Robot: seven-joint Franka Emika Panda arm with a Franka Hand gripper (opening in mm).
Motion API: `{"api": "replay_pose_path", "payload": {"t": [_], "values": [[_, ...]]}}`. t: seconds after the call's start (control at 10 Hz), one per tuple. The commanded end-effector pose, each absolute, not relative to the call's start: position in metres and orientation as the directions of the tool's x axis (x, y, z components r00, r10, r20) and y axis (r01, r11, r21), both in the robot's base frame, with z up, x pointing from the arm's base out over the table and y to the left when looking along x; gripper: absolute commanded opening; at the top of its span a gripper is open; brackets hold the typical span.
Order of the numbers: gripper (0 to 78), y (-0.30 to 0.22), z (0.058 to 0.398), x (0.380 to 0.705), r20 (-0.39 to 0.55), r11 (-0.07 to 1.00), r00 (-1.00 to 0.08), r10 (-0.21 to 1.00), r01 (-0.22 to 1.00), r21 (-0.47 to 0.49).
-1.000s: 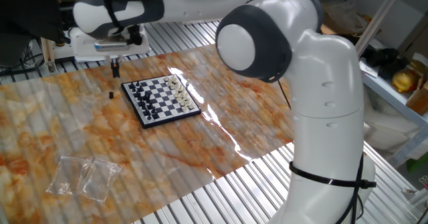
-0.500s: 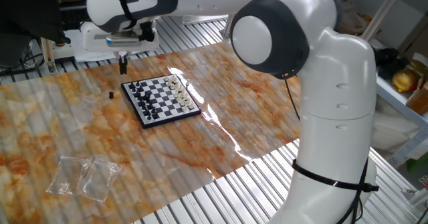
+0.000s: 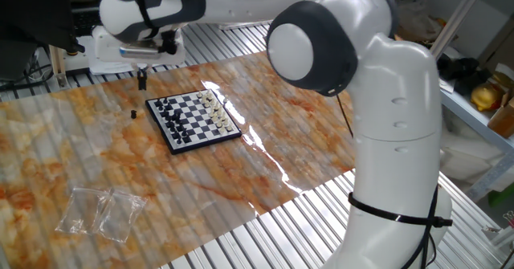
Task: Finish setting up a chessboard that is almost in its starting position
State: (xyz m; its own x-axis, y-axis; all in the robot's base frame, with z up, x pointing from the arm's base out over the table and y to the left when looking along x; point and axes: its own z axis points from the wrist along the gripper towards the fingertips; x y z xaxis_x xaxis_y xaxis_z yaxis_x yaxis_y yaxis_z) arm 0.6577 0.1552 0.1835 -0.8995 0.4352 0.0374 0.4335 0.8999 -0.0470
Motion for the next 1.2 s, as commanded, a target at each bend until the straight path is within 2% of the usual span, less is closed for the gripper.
{"api": "replay_pose_path", "payload": {"t": [0.1, 1.2], "values": [[0.0, 0.168, 0.171, 0.669, 0.003, 0.864, -0.865, 0.501, 0.5, -0.057], [0.0, 0.164, 0.141, 0.673, 0.003, 0.883, -0.883, 0.47, 0.47, -0.021]]}}
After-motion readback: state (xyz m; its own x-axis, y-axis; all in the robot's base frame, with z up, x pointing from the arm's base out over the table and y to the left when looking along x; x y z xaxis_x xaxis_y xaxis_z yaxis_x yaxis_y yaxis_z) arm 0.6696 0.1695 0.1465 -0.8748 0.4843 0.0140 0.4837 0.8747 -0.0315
